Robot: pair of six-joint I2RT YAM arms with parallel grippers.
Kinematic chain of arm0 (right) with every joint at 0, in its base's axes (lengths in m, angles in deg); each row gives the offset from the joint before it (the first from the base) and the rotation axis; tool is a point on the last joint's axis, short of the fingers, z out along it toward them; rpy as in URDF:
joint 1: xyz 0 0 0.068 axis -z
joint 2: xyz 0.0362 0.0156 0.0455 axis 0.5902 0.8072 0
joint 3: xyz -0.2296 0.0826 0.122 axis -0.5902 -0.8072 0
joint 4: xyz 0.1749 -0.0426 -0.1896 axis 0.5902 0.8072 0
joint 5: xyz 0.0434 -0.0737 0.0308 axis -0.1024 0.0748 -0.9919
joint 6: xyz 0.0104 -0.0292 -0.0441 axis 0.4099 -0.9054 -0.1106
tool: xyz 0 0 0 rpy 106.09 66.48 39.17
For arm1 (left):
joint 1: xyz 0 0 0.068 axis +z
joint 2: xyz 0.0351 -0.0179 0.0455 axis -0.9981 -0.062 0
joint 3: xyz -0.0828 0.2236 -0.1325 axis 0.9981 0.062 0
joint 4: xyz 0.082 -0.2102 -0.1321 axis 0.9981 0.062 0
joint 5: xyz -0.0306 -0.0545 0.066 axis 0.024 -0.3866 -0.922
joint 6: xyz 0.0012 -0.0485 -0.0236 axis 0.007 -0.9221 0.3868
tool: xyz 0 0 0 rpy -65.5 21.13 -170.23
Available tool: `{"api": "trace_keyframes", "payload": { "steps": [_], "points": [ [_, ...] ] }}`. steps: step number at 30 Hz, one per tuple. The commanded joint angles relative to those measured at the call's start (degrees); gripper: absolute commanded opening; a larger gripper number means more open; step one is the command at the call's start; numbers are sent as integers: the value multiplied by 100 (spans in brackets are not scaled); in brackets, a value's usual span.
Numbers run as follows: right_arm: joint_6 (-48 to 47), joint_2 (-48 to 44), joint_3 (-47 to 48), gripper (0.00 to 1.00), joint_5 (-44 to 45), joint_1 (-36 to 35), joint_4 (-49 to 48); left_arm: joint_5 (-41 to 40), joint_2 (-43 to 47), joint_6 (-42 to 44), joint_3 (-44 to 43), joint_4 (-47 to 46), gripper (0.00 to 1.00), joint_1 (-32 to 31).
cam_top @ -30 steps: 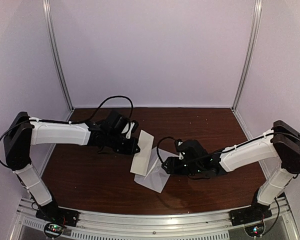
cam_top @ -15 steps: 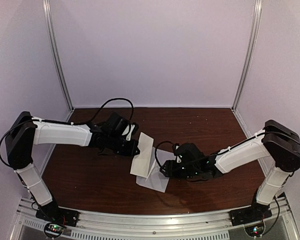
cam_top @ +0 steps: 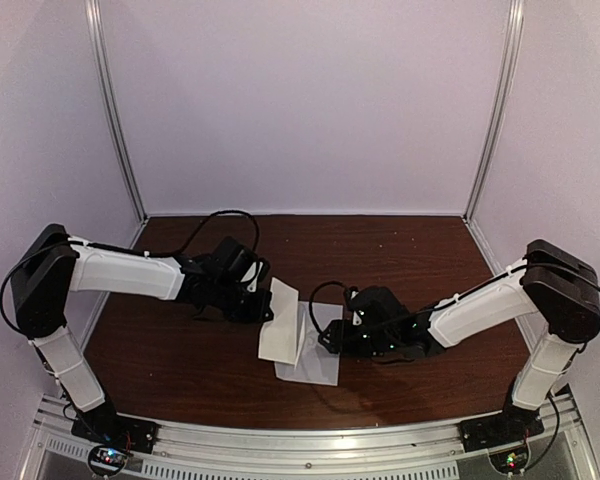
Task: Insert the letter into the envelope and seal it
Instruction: Place the letter in the envelope.
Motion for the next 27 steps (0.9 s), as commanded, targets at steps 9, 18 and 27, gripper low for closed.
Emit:
{"api": "trace_keyframes", "payload": {
  "steps": [9,18,27],
  "points": [
    [60,-193,-117,60,261,18,287,-107,26,-350,239,-222,0,29],
    [51,-283,-137,60,333,18,366,-56,-3,-368,249,-243,0,29],
    [101,-35,-133,57,156,18,170,141,-79,-447,317,-374,0,29]
  ]
}}
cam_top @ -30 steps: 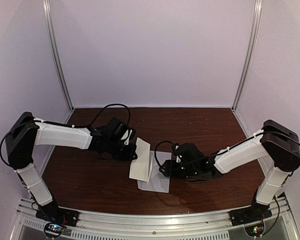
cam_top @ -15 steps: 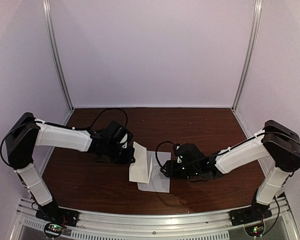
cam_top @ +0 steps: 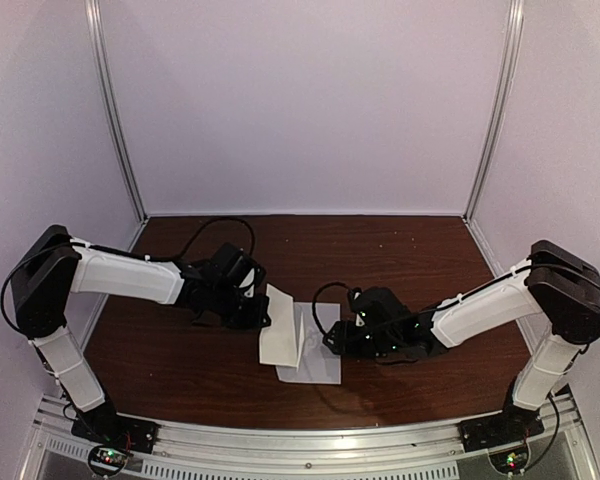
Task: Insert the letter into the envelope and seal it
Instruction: Place the letter in the envelope.
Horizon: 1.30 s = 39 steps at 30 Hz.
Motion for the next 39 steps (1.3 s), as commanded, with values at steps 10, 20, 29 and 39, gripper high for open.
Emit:
{"api": "trace_keyframes", "payload": {
  "steps": [10,20,29,39],
  "points": [
    [131,273,-65,55,-133,-11,-243,341,-271,-242,127,-355,0,27],
    [156,315,-82,54,-124,-34,-262,338,-266,-519,273,-356,0,27],
    [170,331,-91,54,-71,-43,-216,435,6,-846,419,-371,0,23],
    [192,380,-100,54,-78,-39,-246,404,415,-1070,627,-411,0,19]
  ]
}}
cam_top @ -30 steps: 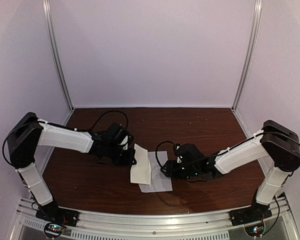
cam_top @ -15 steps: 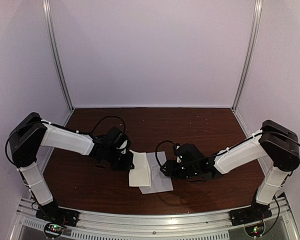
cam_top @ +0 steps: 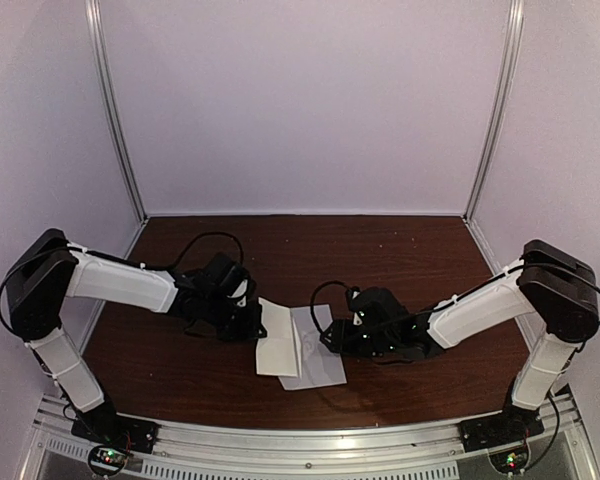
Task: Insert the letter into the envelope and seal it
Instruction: Place the letter in the envelope.
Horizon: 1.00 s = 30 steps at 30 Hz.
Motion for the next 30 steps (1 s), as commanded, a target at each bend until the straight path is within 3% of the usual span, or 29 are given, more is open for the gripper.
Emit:
{"api": "trace_keyframes", "payload": {
  "steps": [1,30],
  "points": [
    [85,183,-100,54,-18,-32,171,-37,360,-141,118,-185,0,-6],
    [106,235,-82,54,-97,-117,65,351,189,-464,495,-686,0,-6]
  ]
}}
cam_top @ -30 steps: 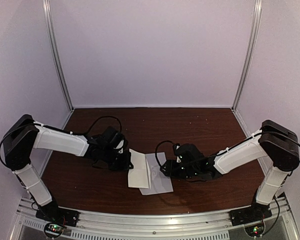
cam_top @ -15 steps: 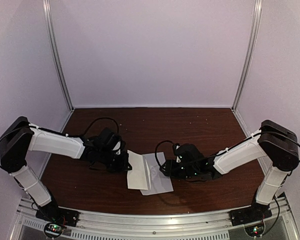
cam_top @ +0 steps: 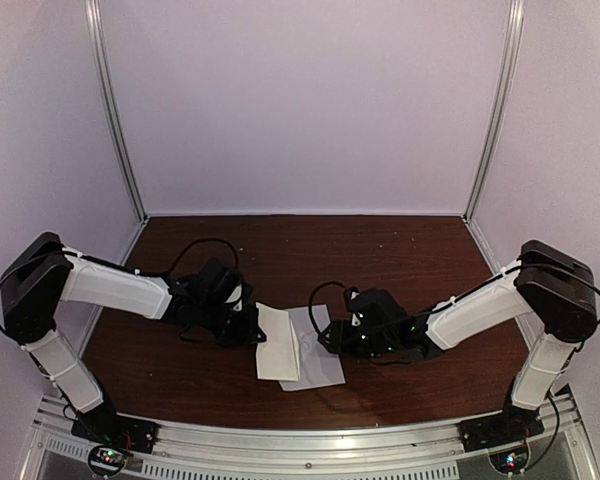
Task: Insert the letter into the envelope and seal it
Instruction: Place the letter in the envelope.
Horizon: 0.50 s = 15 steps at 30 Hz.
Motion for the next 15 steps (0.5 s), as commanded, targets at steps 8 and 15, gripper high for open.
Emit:
{"api": "trace_keyframes", "payload": {
  "steps": [8,15],
  "points": [
    [129,190,-78,54,-106,-97,166,153,-116,-138,166,-450,0,-6],
    [156,192,-100,53,-87,-117,158,156,-118,-214,193,-478,0,-23]
  ]
}}
